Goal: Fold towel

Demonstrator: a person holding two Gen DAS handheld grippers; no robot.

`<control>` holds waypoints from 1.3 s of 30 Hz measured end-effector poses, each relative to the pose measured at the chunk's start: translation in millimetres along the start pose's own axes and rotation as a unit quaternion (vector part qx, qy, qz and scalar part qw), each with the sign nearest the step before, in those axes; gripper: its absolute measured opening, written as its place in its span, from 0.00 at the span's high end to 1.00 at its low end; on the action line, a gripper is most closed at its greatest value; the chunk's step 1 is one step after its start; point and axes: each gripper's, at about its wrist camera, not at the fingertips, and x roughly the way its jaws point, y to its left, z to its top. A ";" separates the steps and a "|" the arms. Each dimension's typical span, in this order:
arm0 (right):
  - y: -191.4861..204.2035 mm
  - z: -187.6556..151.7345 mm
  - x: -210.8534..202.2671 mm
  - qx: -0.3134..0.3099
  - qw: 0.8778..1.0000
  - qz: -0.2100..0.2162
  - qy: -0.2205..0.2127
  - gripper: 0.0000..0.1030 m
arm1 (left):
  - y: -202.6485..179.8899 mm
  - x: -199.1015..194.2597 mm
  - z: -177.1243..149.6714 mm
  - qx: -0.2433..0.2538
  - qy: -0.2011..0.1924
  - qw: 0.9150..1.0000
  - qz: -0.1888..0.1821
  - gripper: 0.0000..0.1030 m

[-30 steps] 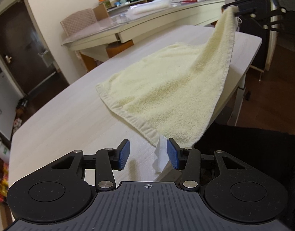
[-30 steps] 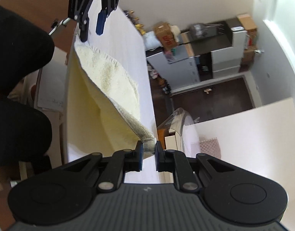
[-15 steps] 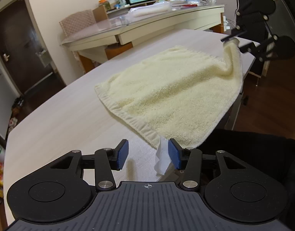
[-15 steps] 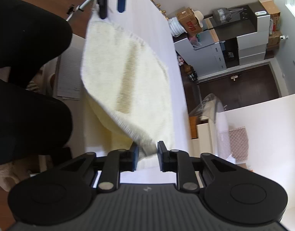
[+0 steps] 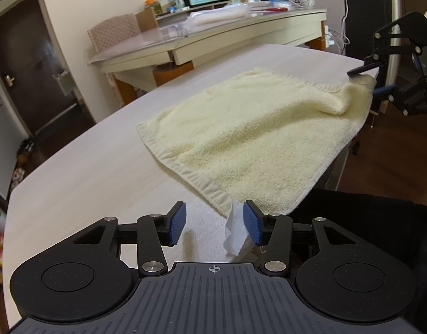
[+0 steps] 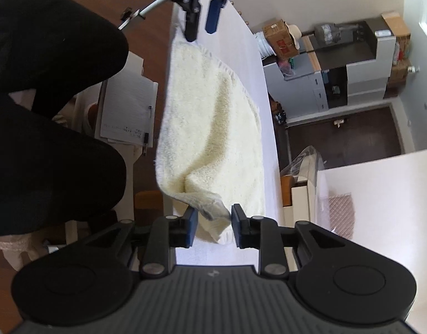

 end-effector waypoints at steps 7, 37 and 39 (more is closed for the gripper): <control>8.7 -0.8 -3.1 -0.008 1.000 -0.006 0.000 0.61 | -1.0 -0.2 0.7 0.000 0.001 1.000 0.003 0.51; 20.5 -3.9 -6.2 0.005 1.000 -0.006 0.004 0.77 | -4.8 3.9 4.1 -0.025 -0.012 1.000 0.000 0.49; 18.2 -2.5 -5.4 0.013 1.000 -0.002 0.009 0.92 | -4.0 3.1 3.5 -0.026 -0.010 1.000 0.003 0.49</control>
